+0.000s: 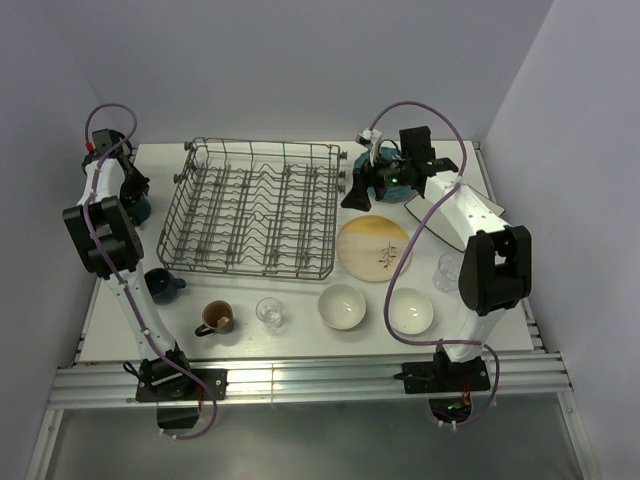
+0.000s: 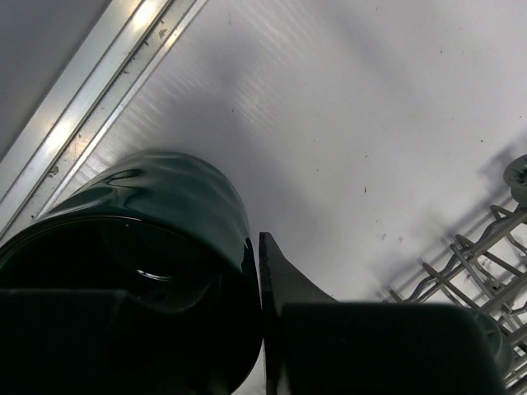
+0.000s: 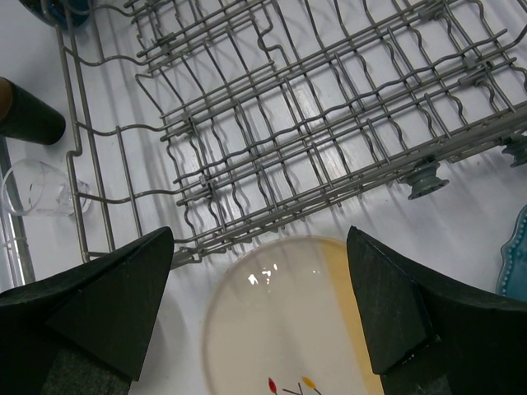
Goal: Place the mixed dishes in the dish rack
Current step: Grab a cup with the left arm, then pass the cup from the left arm to the right
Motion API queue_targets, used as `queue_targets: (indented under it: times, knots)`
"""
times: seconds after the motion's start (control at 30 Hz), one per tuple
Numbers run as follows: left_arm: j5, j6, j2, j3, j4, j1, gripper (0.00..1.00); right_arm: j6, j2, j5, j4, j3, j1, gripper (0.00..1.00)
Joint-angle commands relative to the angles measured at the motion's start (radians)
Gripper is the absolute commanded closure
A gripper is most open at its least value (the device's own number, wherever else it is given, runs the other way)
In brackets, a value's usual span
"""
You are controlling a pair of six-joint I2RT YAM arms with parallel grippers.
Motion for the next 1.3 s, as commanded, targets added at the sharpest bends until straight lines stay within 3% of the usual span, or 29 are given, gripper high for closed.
queue_targets:
  times: [0.0,0.07,0.33,0.7,0.8,0.87,0.97,1.0,1.03,1.07,1.17,1.2,1.23,1.27]
  knots:
    - [-0.034,0.012,-0.047,0.036,0.019,-0.002,0.94,0.006,-0.015,-0.021,0.023,0.0,-0.008,0.07]
    - [-0.045,0.015,-0.064,0.04,0.024,-0.002,1.0,0.006,-0.017,-0.02,0.023,-0.001,-0.007,0.07]
    - [-0.035,0.01,-0.209,0.054,0.058,-0.031,1.0,0.009,-0.011,-0.027,0.017,0.016,-0.007,0.07]
    - [-0.134,0.044,-0.387,0.136,0.087,-0.129,1.0,0.017,0.008,-0.064,0.002,0.068,-0.004,0.08]
    - [-0.04,-0.01,-0.447,0.111,0.143,-0.148,1.0,0.053,0.008,-0.093,0.02,0.089,-0.004,0.08]
    - [0.123,-0.059,-0.469,0.064,0.227,-0.163,1.0,0.107,0.008,-0.127,0.092,0.098,-0.004,0.08]
    - [0.378,-0.203,-0.486,-0.016,0.341,-0.2,1.0,0.314,0.016,-0.167,0.236,0.108,-0.004,0.09]
    - [0.432,-0.293,-0.48,-0.033,0.432,-0.21,1.0,0.489,0.02,-0.17,0.384,0.095,-0.004,0.1]
    - [0.481,-0.338,-0.472,-0.045,0.474,-0.238,1.0,0.588,0.026,-0.17,0.458,0.092,-0.002,0.1]
    - [0.557,-0.381,-0.464,-0.067,0.516,-0.25,1.0,0.679,0.032,-0.174,0.636,0.086,-0.002,0.11]
    - [0.657,-0.622,-0.435,-0.122,0.779,-0.309,1.0,1.14,0.075,-0.074,0.892,0.078,0.004,0.12]
    - [0.679,-0.671,-0.428,-0.131,0.78,-0.322,1.0,1.199,0.084,-0.073,0.928,0.088,0.008,0.12]
    - [0.696,-0.724,-0.42,-0.145,0.886,-0.347,1.0,1.247,0.095,-0.035,0.948,0.095,0.015,0.12]
    - [0.712,-0.773,-0.411,-0.168,0.939,-0.37,1.0,1.297,0.106,-0.011,0.95,0.12,0.027,0.0]
